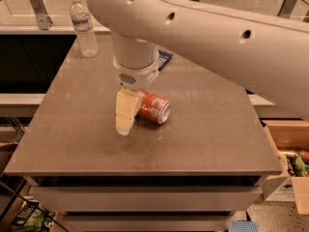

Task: Place coke can upright

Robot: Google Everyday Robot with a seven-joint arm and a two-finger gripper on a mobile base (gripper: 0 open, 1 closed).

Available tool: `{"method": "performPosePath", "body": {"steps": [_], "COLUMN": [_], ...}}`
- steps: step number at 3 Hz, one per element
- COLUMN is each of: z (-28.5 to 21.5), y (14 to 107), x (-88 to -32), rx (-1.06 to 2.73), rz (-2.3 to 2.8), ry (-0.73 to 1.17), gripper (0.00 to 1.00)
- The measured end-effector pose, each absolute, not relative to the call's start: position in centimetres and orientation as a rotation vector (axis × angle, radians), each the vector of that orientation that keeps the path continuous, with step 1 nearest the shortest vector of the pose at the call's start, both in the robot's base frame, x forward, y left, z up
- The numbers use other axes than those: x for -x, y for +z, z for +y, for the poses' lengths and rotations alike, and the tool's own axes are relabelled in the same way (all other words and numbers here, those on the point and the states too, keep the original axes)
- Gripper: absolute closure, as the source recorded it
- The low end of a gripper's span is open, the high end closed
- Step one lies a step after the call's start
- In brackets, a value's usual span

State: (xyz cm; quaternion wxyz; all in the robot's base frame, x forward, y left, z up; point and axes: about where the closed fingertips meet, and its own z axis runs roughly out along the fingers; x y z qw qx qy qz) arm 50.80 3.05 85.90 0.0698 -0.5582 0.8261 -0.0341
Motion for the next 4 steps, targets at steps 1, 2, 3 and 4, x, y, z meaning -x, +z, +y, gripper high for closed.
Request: {"method": "performPosePath", "body": {"steps": [1,2,3,4], "z": [1.7,0.2,-0.5,0.1], "y": [85.7,85.8,85.8,86.0], "x": [-51.8,-53.0,-54.0,-53.9], "rx": [1.64,1.581,1.536,1.521], "rz": [2.505,2.525,2.537,2.568], "ry": [-0.132,-0.139,-0.126,-0.103], "gripper": [0.0,0.0,0.0,0.0]}}
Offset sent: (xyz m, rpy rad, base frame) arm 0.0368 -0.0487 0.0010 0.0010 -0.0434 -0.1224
